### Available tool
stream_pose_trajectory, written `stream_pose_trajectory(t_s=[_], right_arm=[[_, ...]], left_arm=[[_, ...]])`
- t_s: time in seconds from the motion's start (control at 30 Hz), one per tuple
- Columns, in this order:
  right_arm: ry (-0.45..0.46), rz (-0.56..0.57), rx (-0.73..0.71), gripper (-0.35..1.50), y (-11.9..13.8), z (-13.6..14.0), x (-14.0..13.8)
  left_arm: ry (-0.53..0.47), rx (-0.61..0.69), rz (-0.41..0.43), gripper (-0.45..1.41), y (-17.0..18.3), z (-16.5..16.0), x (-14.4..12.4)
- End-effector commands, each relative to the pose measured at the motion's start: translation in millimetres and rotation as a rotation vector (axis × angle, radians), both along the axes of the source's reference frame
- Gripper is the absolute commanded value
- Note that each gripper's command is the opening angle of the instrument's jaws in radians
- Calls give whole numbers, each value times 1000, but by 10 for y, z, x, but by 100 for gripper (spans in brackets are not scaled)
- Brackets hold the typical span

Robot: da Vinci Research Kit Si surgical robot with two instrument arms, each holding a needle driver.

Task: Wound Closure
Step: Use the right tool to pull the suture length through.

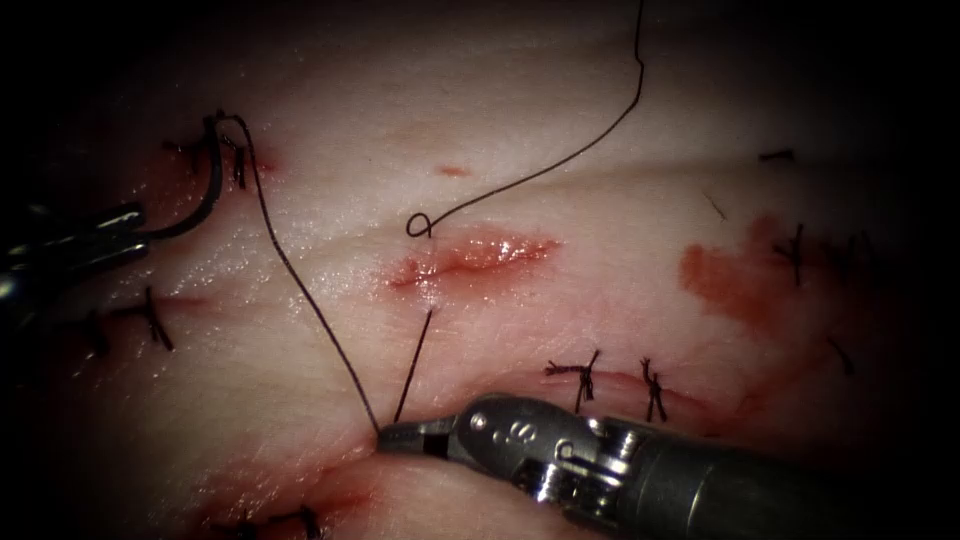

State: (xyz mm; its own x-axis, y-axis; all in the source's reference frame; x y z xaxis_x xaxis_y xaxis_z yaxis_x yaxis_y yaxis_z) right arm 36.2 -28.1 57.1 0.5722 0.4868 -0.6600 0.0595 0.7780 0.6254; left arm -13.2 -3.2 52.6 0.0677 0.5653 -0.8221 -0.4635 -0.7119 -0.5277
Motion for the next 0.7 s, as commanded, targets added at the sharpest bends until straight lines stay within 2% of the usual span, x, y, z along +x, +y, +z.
stream_pose_trajectory(t_s=[0.03,0.17,0.2,0.3,0.33,0.37,0.47,0.7], right_arm=[[18,-15,10,-35,-14,-25,30],[110,23,48,-35,-16,-44,54],[126,49,45,-15,-12,-45,58],[143,132,-28,94,9,-41,62],[131,161,-46,118,19,-37,61],[123,179,-61,128,26,-33,59],[95,252,-161,148,47,-20,48],[23,339,-302,148,78,-6,8]], left_arm=[[11,-1,-12,-45,3,5,-2],[43,-3,-49,-45,5,7,9],[50,-3,-56,-45,6,8,10],[82,-2,-92,-45,9,11,18],[95,-1,-106,-45,11,12,21],[103,-1,-115,-45,12,14,24],[125,-3,-147,-45,15,20,36],[256,-54,-259,-45,22,39,74]])
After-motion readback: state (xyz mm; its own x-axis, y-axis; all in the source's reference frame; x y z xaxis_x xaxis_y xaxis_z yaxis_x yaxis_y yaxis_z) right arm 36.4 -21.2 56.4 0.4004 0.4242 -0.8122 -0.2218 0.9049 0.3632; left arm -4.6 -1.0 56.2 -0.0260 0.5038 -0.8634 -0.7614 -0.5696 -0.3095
